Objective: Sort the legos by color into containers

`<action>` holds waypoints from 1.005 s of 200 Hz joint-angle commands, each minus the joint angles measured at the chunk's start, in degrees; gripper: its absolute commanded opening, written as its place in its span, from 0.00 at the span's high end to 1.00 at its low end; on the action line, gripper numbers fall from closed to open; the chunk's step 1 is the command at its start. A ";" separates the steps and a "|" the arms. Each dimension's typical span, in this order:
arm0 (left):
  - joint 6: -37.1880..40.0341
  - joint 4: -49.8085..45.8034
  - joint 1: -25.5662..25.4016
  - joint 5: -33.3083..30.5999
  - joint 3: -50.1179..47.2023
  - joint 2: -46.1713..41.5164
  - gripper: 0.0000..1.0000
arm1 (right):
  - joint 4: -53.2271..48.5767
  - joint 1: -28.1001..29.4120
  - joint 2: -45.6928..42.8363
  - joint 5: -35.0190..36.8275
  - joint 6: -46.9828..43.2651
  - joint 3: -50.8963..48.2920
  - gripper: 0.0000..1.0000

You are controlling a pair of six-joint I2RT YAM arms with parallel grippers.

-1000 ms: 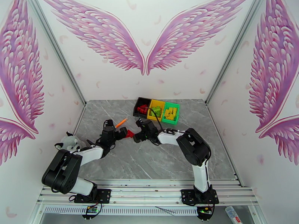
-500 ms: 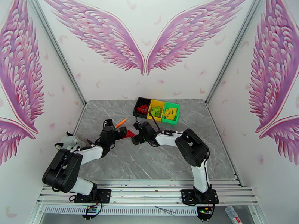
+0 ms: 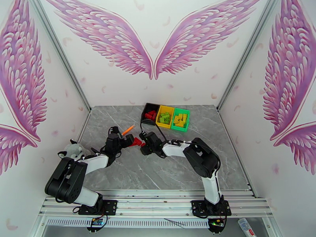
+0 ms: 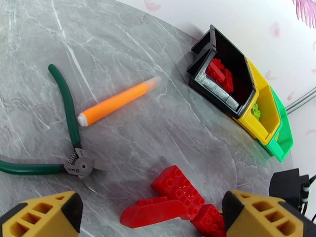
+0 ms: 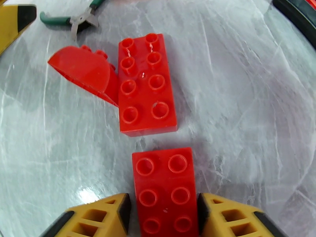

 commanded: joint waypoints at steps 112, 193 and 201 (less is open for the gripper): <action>0.44 1.13 -2.27 6.79 11.85 10.18 0.01 | -1.24 -8.52 -2.91 -6.49 9.48 6.74 0.76; 3.14 -3.38 -3.53 5.97 24.34 15.24 0.01 | -4.63 -18.44 9.56 -10.13 18.26 30.79 0.74; 3.63 -3.99 -3.53 5.41 24.28 14.93 0.01 | -5.56 -19.03 11.53 -10.04 18.65 34.18 0.74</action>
